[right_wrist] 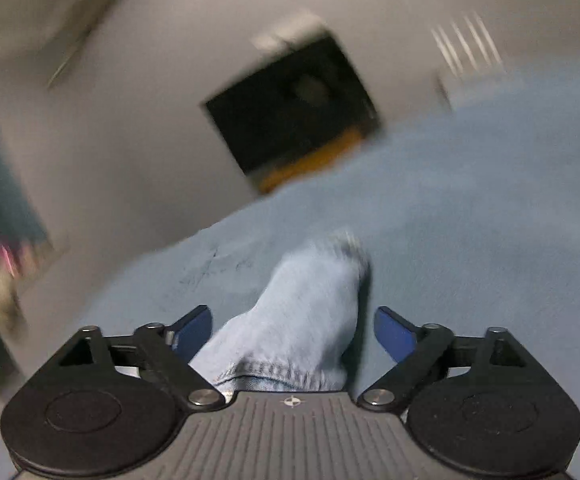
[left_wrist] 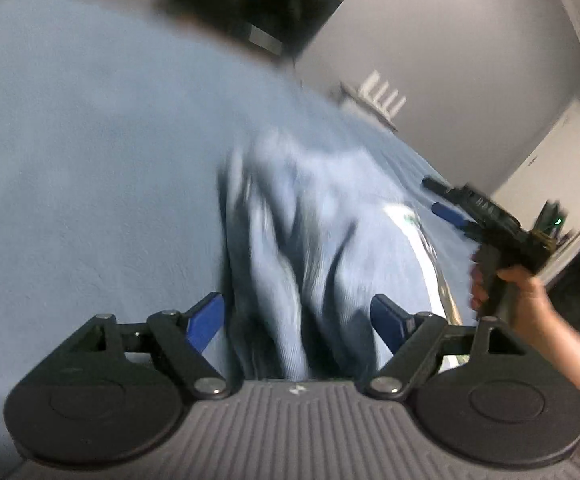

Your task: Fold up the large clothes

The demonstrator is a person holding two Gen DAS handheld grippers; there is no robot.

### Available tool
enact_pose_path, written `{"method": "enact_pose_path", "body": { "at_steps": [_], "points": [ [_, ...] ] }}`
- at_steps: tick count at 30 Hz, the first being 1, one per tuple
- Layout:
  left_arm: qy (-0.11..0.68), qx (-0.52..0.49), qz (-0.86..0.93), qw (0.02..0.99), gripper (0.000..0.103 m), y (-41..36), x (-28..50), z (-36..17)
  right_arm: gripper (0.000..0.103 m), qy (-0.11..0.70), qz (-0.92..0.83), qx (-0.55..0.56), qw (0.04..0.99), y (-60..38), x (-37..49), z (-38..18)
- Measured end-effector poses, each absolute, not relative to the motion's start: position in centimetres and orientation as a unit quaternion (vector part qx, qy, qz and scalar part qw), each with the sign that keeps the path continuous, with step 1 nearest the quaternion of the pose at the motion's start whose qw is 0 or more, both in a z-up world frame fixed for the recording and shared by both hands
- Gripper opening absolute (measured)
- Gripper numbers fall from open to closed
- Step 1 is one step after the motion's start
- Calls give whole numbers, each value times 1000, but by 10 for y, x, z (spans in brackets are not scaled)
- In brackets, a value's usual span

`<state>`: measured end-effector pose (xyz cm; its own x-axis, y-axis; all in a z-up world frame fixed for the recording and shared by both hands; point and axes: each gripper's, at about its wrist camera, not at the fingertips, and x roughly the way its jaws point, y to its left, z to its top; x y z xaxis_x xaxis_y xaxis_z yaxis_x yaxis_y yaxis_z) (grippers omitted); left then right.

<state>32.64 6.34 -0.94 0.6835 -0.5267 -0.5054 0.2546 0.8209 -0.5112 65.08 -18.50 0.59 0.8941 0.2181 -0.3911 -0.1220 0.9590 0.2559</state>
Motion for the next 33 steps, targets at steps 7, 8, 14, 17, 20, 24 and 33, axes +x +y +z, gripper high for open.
{"method": "enact_pose_path", "body": {
  "at_steps": [7,8,14,17,20,24,33],
  "points": [
    [270,-35,-245,930,75,-43,319,10,38,248,107,-5,963,-125,675,-14],
    [278,-8,-230,933,73,-58,322,3,38,261,97,-30,960,-121,679,-17],
    [315,-79,-231,917,72,-27,335,-31,39,308,51,-86,946,-85,714,-47],
    [319,-86,-231,915,72,-21,330,-31,42,280,42,-109,953,-58,702,-43],
    [321,-91,-230,914,72,-24,338,-27,61,230,64,-60,969,-57,653,-18],
    [316,-85,-229,917,72,-26,338,-29,66,194,96,-39,975,-56,593,-8],
    [312,-69,-226,920,72,-20,328,-29,68,236,95,-35,966,-101,490,-33]
  ]
}}
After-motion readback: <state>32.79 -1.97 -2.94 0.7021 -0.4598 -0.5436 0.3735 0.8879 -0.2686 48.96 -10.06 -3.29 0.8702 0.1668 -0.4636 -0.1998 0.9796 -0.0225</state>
